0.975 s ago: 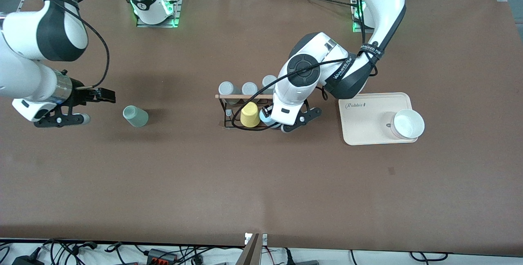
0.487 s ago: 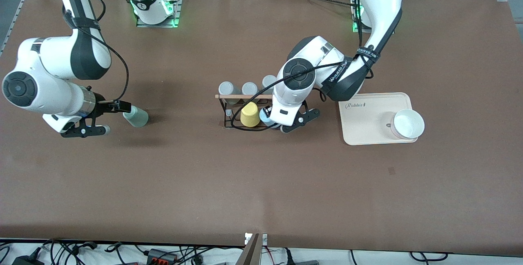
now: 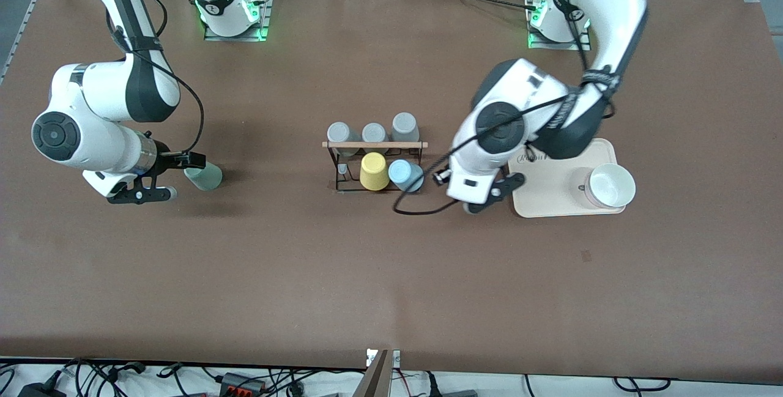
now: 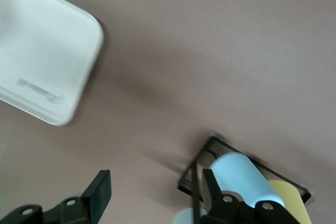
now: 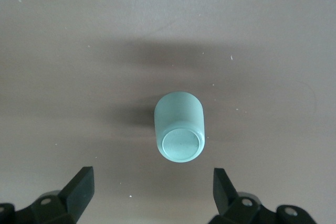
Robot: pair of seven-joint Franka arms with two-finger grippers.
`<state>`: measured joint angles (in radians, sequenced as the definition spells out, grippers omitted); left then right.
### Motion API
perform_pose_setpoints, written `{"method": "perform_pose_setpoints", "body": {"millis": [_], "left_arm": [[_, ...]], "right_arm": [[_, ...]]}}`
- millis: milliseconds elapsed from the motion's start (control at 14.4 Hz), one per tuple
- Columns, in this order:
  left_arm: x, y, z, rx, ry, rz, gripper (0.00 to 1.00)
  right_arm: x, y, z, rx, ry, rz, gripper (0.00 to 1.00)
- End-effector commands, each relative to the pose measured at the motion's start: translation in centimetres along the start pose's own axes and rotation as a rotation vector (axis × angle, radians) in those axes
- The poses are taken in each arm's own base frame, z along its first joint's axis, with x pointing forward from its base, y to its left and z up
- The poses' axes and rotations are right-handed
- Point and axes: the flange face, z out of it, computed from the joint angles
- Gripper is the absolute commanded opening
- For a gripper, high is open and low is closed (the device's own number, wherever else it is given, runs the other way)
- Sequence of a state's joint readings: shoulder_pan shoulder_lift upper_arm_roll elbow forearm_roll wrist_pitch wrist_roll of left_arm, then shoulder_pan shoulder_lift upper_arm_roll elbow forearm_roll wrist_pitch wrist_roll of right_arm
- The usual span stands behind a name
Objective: Hang scattered cups on rack with three cups
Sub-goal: 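Grasp the teal cup with the right gripper while the left gripper withdraws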
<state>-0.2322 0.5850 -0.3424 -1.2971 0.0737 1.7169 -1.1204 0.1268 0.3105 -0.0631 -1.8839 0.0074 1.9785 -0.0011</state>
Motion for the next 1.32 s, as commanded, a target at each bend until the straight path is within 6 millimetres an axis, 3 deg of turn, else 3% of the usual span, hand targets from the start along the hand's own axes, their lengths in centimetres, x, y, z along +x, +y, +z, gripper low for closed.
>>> {"method": "perform_pose_setpoints", "body": {"millis": [0, 139, 418, 975, 1114, 1253], "left_arm": [[2.1, -4.8, -6.0, -0.004, 0.039, 0.015, 0.84], [3.7, -7.6, -9.1, -0.033, 0.069, 0.04, 1.0], [6.4, -13.0, -13.7, -0.053, 0.109, 0.089, 1.0], [10.4, -24.4, -19.0, -0.065, 0.143, 0.348, 1.0], [10.9, -26.7, -19.9, -0.074, 0.133, 0.4, 1.0], [10.2, -27.9, -21.4, -0.07, 0.144, 0.403, 1.0]], "right_arm": [[-0.3, 0.3, 2.3, -0.009, 0.015, 0.019, 1.0], [-0.3, 0.9, 4.3, -0.009, 0.047, 0.029, 1.0], [-0.6, 2.5, 7.7, -0.005, 0.077, 0.056, 1.0], [-0.6, 2.6, 10.1, -0.004, 0.039, 0.06, 1.0], [-0.5, 2.5, 11.1, -0.004, 0.025, 0.06, 1.0], [-0.5, 2.1, 11.5, -0.005, 0.013, 0.053, 1.0]]}}
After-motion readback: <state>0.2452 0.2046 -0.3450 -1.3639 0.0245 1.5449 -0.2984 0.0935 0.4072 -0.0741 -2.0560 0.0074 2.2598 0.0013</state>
